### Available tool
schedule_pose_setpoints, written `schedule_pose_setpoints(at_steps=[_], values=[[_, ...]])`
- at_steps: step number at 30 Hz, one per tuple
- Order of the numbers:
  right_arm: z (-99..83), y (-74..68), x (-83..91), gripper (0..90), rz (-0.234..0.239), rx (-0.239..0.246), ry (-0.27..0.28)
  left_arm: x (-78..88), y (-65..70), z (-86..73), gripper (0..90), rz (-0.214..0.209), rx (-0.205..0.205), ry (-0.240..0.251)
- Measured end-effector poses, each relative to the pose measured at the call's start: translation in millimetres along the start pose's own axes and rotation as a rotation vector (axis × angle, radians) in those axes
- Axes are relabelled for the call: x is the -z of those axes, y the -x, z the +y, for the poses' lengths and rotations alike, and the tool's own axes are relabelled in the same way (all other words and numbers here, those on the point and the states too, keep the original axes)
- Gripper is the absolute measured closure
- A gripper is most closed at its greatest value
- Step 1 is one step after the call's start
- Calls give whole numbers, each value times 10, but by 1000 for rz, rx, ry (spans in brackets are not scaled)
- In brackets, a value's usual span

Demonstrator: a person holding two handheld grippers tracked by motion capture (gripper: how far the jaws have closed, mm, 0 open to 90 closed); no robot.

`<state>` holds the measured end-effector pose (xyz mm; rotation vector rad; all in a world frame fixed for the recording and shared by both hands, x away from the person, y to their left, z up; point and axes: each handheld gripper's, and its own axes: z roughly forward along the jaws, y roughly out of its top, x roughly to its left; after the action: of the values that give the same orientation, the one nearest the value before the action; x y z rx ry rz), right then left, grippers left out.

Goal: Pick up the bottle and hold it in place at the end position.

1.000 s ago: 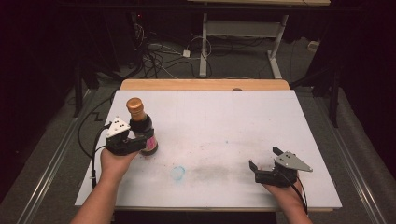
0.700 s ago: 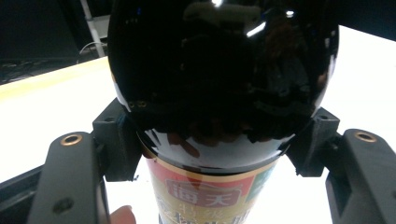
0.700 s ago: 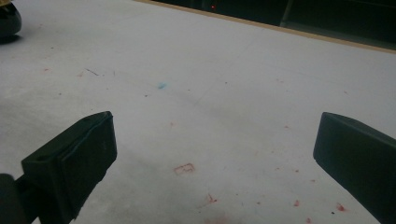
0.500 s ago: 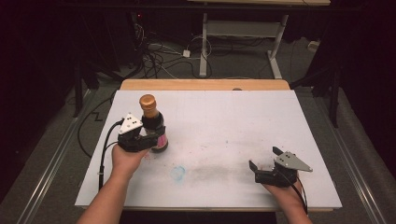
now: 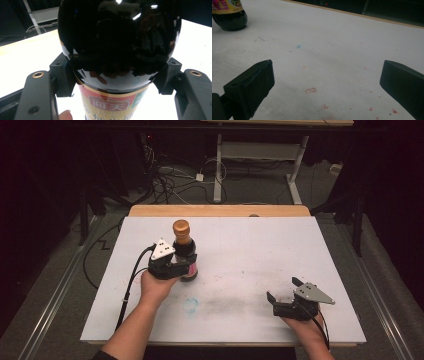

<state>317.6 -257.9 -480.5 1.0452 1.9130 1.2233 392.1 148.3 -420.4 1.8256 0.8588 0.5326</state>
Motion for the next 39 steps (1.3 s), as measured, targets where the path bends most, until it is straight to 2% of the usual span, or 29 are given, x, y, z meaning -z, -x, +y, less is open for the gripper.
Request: schedule_pose_setpoints(at_steps=[3,16,27,33,39], values=[[-1,2,1,2,2,1,1,-75,48,37,298,-6,-13,-11],[-2,3,5,2,6,0,4,-352,209,158,298,-35,-35,-3],[-4,5,5,2,7,2,6,-614,235,251,298,-50,-31,-10],[-4,4,7,2,7,2,7,-694,253,277,298,-59,-12,-4],[-4,2,8,2,8,5,8,-749,296,294,298,-62,-15,-3]])
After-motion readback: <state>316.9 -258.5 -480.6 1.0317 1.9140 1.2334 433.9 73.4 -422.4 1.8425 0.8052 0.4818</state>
